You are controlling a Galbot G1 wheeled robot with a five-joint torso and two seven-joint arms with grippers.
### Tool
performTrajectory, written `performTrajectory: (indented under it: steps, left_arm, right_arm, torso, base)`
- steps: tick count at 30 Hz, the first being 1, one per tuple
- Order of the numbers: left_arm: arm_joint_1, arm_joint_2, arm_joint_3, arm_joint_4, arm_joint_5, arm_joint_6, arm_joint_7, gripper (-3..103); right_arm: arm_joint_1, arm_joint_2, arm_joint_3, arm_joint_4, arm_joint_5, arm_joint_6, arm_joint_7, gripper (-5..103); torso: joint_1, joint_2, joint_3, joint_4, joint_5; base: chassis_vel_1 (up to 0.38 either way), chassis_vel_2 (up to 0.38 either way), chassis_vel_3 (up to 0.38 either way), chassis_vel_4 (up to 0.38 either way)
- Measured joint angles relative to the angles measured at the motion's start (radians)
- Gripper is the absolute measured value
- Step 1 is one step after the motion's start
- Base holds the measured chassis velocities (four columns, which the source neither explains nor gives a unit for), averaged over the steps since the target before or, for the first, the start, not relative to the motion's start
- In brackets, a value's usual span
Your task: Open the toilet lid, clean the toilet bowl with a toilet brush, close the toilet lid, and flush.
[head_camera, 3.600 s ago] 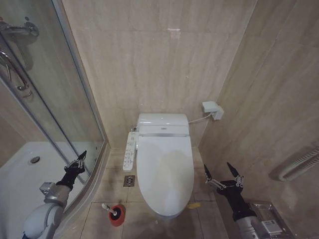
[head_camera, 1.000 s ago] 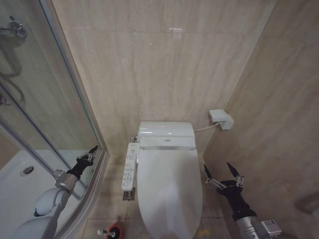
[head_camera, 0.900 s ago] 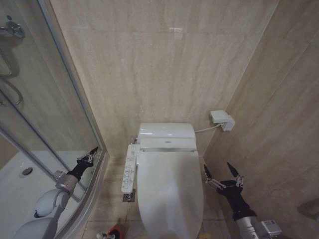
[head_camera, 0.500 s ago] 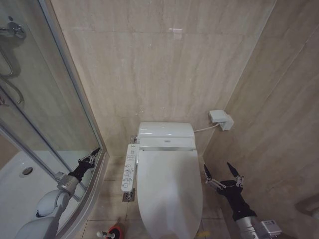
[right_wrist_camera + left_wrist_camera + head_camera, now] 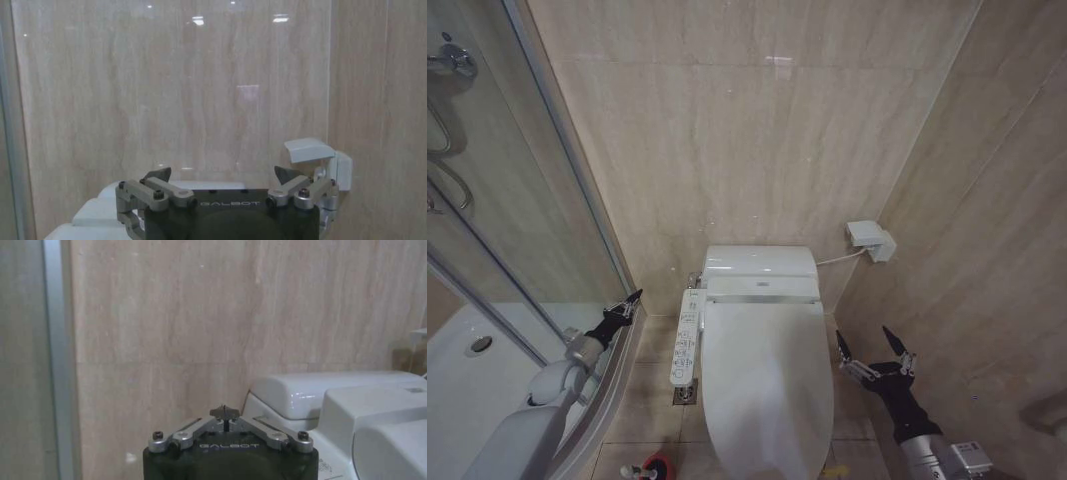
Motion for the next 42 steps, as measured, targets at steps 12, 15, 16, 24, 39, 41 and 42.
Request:
performTrajectory:
  steps: [12, 15, 16, 24, 39, 41, 42]
  left_arm:
    - [-0.131, 0.026, 0.091, 0.127, -0.033, -0.028, 0.073, 0]
    - [-0.175, 0.028, 0.124, 0.176, -0.045, -0.045, 0.103, 0]
    - [-0.175, 0.028, 0.124, 0.176, -0.045, -0.045, 0.103, 0]
    - [-0.267, 0.000, 0.205, 0.278, -0.052, -0.070, 0.118, 0]
    - [-0.385, -0.062, 0.340, 0.421, -0.056, -0.109, 0.133, 0]
    - [-0.395, -0.068, 0.349, 0.432, -0.056, -0.111, 0.138, 0]
    - [-0.399, -0.071, 0.352, 0.436, -0.056, -0.113, 0.141, 0]
  right_arm:
    - [0.000, 0.000, 0.000, 0.000, 0.000, 0.000, 0.000, 100]
    - [0.000, 0.000, 0.000, 0.000, 0.000, 0.000, 0.000, 100]
    - [0.000, 0.000, 0.000, 0.000, 0.000, 0.000, 0.000, 100]
    - [0.000, 0.000, 0.000, 0.000, 0.000, 0.000, 0.000, 100]
    - [0.000, 0.000, 0.000, 0.000, 0.000, 0.000, 0.000, 100]
    - [0.000, 0.000, 0.000, 0.000, 0.000, 0.000, 0.000, 100]
    - [0.000, 0.000, 0.000, 0.000, 0.000, 0.000, 0.000, 100]
  torso:
    - [0.000, 0.000, 0.000, 0.0000, 0.0001]
    - [0.000, 0.000, 0.000, 0.0001, 0.0001]
    - [0.000, 0.000, 0.000, 0.0001, 0.0001]
    - [0.000, 0.000, 0.000, 0.0001, 0.0001]
    - [0.000, 0.000, 0.000, 0.0002, 0.0002]
    - [0.000, 0.000, 0.000, 0.0001, 0.0001]
    - [0.000, 0.000, 0.000, 0.0001, 0.0001]
  base:
    - [0.000, 0.000, 0.000, 0.000]
    - [0.000, 0.000, 0.000, 0.000]
    - [0.000, 0.000, 0.000, 0.000]
    - [0.000, 0.000, 0.000, 0.000]
    - [0.000, 0.000, 0.000, 0.000]
    - [0.000, 0.000, 0.000, 0.000]
    - [0.000, 0.000, 0.000, 0.000]
